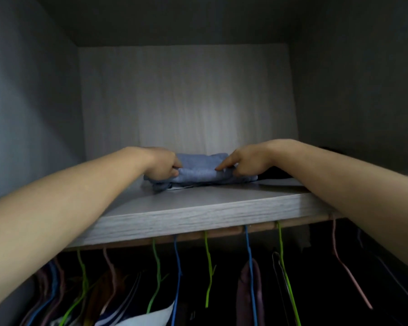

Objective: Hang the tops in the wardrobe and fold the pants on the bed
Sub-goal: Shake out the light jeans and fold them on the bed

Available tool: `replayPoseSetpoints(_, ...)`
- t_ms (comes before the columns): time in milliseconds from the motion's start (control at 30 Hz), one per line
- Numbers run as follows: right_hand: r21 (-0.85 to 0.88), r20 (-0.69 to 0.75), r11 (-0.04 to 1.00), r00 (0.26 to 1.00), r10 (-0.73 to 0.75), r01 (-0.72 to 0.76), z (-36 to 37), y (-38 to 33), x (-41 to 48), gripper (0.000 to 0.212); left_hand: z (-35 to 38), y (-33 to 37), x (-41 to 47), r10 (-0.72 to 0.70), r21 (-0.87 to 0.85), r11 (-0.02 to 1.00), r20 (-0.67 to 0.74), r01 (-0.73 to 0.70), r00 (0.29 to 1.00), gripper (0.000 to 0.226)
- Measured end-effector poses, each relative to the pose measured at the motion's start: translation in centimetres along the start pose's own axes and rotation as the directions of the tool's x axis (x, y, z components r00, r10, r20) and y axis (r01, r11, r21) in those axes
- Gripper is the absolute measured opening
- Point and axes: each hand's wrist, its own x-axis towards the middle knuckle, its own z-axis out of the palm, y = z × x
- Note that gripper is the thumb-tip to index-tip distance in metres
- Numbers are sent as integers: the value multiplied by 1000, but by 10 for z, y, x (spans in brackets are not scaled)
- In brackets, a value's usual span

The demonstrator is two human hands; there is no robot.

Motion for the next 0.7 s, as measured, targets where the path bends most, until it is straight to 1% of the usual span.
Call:
replayPoseSetpoints(133, 54, 30, 997, 999, 46, -47, 0, -7, -5, 63, -2, 0, -6, -31, -107, 994, 11, 32, 999, 42)
replayPoseSetpoints(200, 57, 51, 996, 997, 66, -69, -2, -14, -12, 65, -6, -2, -16, -49, -207, 977, 50, 58, 998, 42)
replayPoseSetpoints(233, 59, 31, 996, 997, 67, -69, -4, -17, -17, 61, -6, -3, -21, -51, -255, 965, 49, 62, 997, 39)
replayPoseSetpoints(267, 53, -26, 996, 997, 68, -66, -7, -19, -23, 54, -6, -4, -27, -56, -288, 956, 13, 57, 998, 34)
replayPoseSetpoints(300, 35, -123, 997, 990, 68, -64, -11, -19, -29, 44, -6, -5, -34, -70, -306, 951, -73, 44, 995, 30)
replayPoseSetpoints(333, 24, -237, 997, 969, 72, -69, -16, -17, -35, 38, -6, -7, -40, -103, -319, 947, -204, 33, 973, 31)
replayPoseSetpoints(367, 30, -342, 996, 936, 88, -83, -20, -14, -43, 37, -7, -8, -48, -151, -327, 944, -343, 33, 927, 36)
replayPoseSetpoints(400, 31, -431, 993, 895, 114, -112, -25, -12, -52, 41, -8, -9, -57, -200, -319, 946, -464, 48, 863, 41)
replayPoseSetpoints(433, 14, -502, 988, 853, 140, -154, -28, -10, -62, 47, -10, -10, -66, -238, -307, 949, -553, 70, 798, 46)
replayPoseSetpoints(467, -12, -555, 979, 816, 161, -202, -29, -8, -74, 51, -12, -10, -75, -259, -298, 950, -601, 89, 756, 50)
replayPoseSetpoints(500, -39, -598, 968, 782, 175, -247, -29, -7, -87, 54, -14, -9, -82, -269, -298, 950, -625, 94, 733, 54)
replayPoseSetpoints(600, -92, -684, 932, 702, 196, -350, -15, -4, -137, 58, -10, 6, -93, -279, -324, 944, -676, 64, 682, 62)
replayPoseSetpoints(667, -112, -705, 901, 672, 224, -418, -1, -1, -180, 60, -9, 31, -95, -270, -351, 936, -725, -2, 634, 64)
replayPoseSetpoints(700, -131, -695, 878, 674, 249, -460, 6, 2, -203, 61, -11, 48, -96, -262, -373, 926, -738, -52, 622, 65)
